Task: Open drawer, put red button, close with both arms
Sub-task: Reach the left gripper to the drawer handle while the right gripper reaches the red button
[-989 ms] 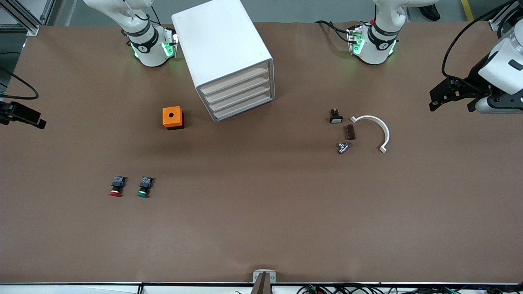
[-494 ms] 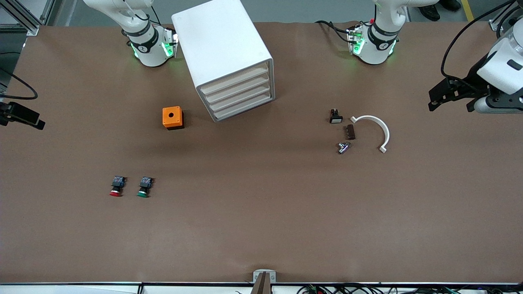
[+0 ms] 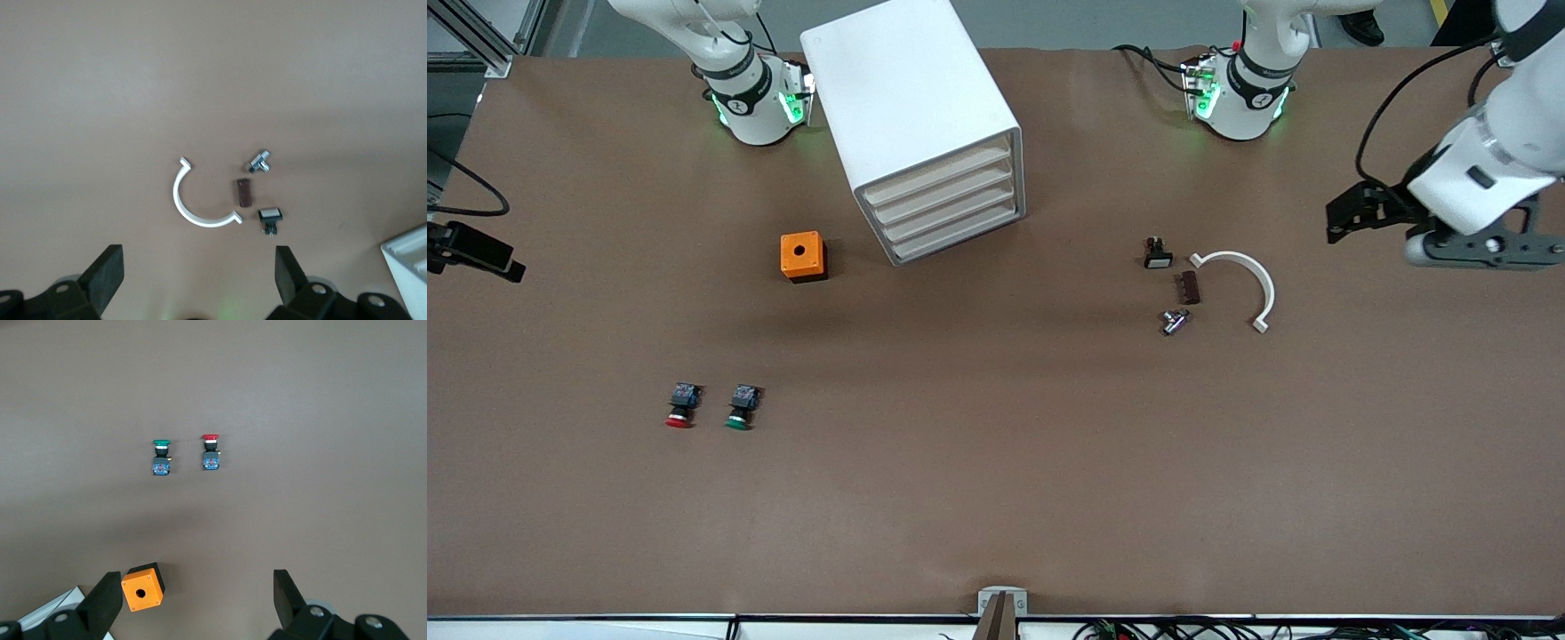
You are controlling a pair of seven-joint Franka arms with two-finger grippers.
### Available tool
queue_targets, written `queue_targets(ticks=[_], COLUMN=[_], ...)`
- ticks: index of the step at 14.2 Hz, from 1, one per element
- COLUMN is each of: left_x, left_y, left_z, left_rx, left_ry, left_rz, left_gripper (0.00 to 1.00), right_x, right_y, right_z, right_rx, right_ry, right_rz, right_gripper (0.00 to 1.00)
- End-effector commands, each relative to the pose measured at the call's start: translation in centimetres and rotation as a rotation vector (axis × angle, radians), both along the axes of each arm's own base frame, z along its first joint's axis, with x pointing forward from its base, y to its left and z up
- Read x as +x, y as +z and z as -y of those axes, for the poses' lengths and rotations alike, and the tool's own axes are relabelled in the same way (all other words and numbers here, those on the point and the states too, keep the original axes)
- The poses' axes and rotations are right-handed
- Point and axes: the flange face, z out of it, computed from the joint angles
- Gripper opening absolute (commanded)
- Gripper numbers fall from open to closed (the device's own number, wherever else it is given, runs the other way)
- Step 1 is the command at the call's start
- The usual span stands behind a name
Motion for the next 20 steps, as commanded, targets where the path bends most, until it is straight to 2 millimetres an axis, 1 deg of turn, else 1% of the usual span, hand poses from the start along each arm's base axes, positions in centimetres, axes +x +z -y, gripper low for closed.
queue_targets(ticks=[1, 3, 5, 6, 7, 9, 11, 12, 13, 14, 15, 16, 17, 18, 19, 20], left_x=[0.6, 0.8, 1.1, 1.4, 1.7, 2.2, 1.8, 1.7, 1.6, 1.5, 1.4, 1.3, 0.8, 0.5, 0.1, -0.1], left_y=[-3.3, -5.9, -9.1, -10.8, -13.1, -16.3, -17.3, -17.8, -18.7, -19.3, -19.9, -20.6, -21.1, -21.2, -22.1, -22.9], left_z=[2.2, 3.3, 5.7, 6.7, 7.8, 9.7, 12.3, 13.7, 14.8, 16.1, 17.1, 18.3, 19.7, 20.7, 21.8, 22.4], left_rx=[-0.045, -0.11, -0.183, -0.215, -0.276, -0.378, -0.434, -0.476, -0.508, -0.554, -0.599, -0.634, -0.66, -0.685, -0.719, -0.767], left_ry=[-0.038, -0.048, -0.118, -0.141, -0.135, -0.126, -0.147, -0.151, -0.149, -0.143, -0.133, -0.128, -0.135, -0.139, -0.145, -0.154], left_rz=[-0.084, -0.15, -0.223, -0.257, -0.312, -0.386, -0.42, -0.425, -0.441, -0.454, -0.471, -0.482, -0.494, -0.493, -0.509, -0.512], left_gripper=[1.0, 1.0, 1.0, 1.0, 1.0, 1.0, 1.0, 1.0, 1.0, 1.0, 1.0, 1.0, 1.0, 1.0, 1.0, 1.0], right_x=[-0.2, -0.1, 0.1, 0.4, 0.7, 1.5, 2.3, 3.6, 3.8, 4.1, 4.7, 5.2, 5.9, 6.0, 6.3, 6.5], right_y=[0.6, 0.4, 0.0, -0.5, -1.0, -2.2, -3.5, -5.3, -5.6, -6.6, -8.4, -9.3, -11.0, -12.8, -14.5, -16.9], right_z=[0.1, 0.1, -0.2, -0.3, -0.5, -1.6, -2.1, -3.1, -3.6, -3.5, -3.4, -3.3, -3.0, -2.8, -2.6, -2.1], right_rx=[-0.004, -0.002, 0.001, 0.002, 0.003, 0.003, 0.003, 0.0, -0.002, -0.002, -0.005, -0.004, -0.008, -0.016, -0.017, -0.018], right_ry=[-0.005, -0.005, 0.0, 0.002, 0.005, 0.024, 0.041, 0.059, 0.069, 0.069, 0.067, 0.064, 0.061, 0.06, 0.057, 0.05], right_rz=[0.01, 0.008, 0.0, -0.006, -0.015, -0.021, -0.03, -0.03, -0.023, -0.039, -0.067, -0.07, -0.078, -0.091, -0.087, -0.082], right_gripper=[1.0, 1.0, 1.0, 1.0, 1.0, 1.0, 1.0, 1.0, 1.0, 1.0, 1.0, 1.0, 1.0, 1.0, 1.0, 1.0])
